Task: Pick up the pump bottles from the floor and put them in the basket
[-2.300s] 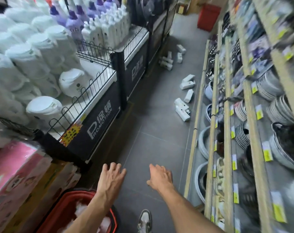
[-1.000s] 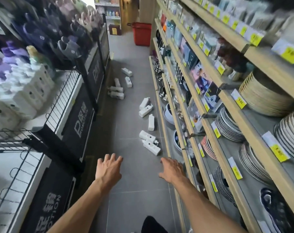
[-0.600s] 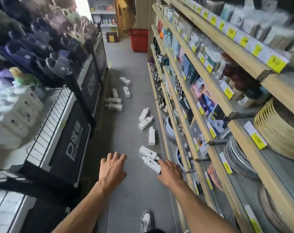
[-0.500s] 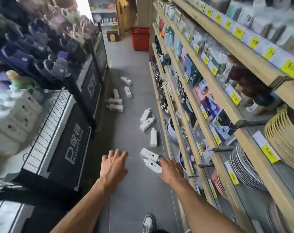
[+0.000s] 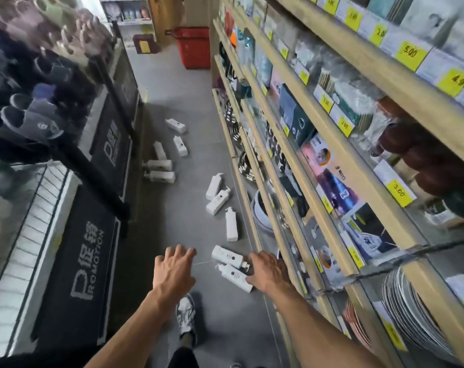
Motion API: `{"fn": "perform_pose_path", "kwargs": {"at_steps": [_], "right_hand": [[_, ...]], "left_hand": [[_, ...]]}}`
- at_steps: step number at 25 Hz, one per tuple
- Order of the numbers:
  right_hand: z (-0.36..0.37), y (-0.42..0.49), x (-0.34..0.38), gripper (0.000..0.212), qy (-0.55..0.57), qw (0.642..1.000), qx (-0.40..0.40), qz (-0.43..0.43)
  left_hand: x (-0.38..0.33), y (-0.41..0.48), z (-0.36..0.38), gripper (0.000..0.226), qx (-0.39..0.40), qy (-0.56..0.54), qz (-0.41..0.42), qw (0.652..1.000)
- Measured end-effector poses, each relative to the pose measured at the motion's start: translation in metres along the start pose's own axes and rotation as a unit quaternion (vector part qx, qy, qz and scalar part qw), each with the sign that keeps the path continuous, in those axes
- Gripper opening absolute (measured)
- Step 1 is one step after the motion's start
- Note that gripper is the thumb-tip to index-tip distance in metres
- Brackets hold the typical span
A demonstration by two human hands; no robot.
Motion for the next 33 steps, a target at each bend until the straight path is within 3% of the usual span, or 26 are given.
{"fn": "perform_pose_path", "kwargs": {"at_steps": [7,15,24,33], "right_hand": [[0.012,0.089,0.007,0.054,0.034,0.995,0.029,0.094],[0.076,0.218,-0.015,0.057,0.096,0.982,0.062,0.153],[0.259,0.349,-0.067,0.055,0.003,0.986,0.154,0.068],[0.470,0.437,-0.083,0.058,-0.053,0.983,0.176,-0.004]], "left_hand": [[0.018,0.138,0.012,0.065,0.064,0.024,0.101,0.993],[0.035,0.298,0.104,0.065,0.142,0.069,0.139,0.977],[0.055,0.427,0.301,0.057,0.179,0.105,0.150,0.967],[0.073,0.490,0.531,0.056,0.213,0.123,0.182,0.952]]}}
Point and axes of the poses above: each hand's wrist, its own y-axis towards the middle knuckle, its own z-axis out of the palm, x = y × z, the point moved 4 cm from there along y, towards the middle knuckle, and after that the axes turned 7 degrees about -y, right-handed, at the moved point
